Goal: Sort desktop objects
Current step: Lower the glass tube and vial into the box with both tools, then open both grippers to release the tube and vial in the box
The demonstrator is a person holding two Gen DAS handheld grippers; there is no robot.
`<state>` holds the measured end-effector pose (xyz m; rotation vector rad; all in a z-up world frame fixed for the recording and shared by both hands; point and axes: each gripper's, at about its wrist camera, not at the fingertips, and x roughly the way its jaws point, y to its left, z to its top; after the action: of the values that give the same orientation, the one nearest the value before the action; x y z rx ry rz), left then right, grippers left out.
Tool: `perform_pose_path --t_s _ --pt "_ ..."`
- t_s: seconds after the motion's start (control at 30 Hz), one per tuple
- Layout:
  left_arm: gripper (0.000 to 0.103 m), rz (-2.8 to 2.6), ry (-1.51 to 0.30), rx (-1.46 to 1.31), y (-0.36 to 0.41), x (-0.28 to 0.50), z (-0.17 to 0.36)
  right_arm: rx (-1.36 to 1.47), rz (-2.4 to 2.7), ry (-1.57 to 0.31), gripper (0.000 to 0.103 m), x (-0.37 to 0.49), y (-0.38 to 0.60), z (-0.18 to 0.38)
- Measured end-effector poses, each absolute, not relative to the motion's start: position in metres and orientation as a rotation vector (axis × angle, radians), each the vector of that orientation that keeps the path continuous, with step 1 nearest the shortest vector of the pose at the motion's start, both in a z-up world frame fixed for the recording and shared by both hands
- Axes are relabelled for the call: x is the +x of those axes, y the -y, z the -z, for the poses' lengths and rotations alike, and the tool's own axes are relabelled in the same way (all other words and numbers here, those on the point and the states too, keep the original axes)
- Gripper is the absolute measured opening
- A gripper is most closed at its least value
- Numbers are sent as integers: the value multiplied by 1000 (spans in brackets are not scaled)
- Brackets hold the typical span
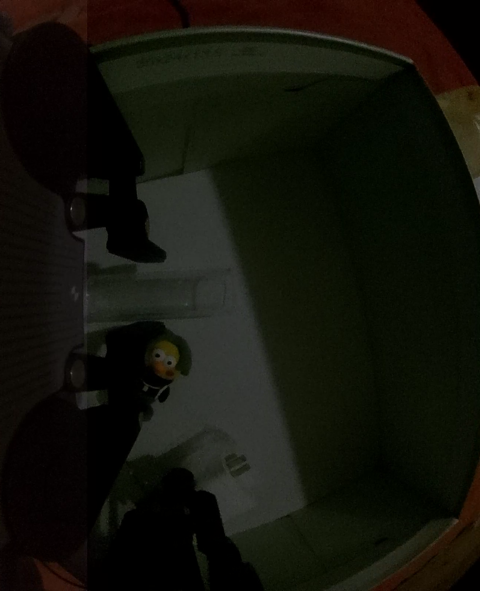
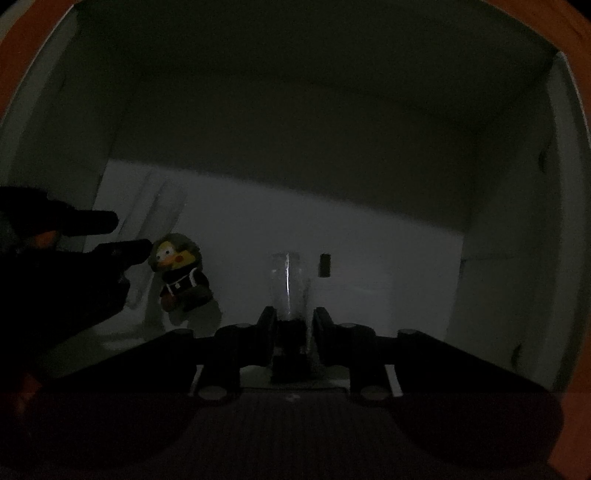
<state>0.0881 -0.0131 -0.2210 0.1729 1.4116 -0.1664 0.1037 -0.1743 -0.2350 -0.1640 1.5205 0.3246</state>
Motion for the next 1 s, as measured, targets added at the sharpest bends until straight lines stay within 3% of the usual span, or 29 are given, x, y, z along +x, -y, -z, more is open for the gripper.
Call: perform_pose_path --t_s 0.13,0.23,0.47,0.63,0.7,0.8,0.87,0.93,1.0 --pt "47 158 -1406 178 15 91 213 -156 -319 -1519 44 106 175 237" --pt "62 157 -1391 173 15 90 208 -138 -312 -1519 47 108 177 236" --pt "68 213 -1370 157 4 82 196 -47 -307 -1492 59 120 184 218" --pt "69 231 -1329 115 0 86 177 19 -296 -1441 60 131 193 193" --pt "78 231 -1278 114 0 84 164 50 -294 -1437 61 136 198 184" --pt "82 225 -1241 122 -2 83 154 109 -304 -1415 63 142 212 167" --pt "87 218 -1239 94 -8 86 147 132 -305 -1388 72 145 220 156" --pt "103 195 -1225 72 -14 89 145 137 -300 -1361 77 146 225 147" --pt "103 188 -1208 43 -20 92 139 142 -315 -1347 80 151 229 136"
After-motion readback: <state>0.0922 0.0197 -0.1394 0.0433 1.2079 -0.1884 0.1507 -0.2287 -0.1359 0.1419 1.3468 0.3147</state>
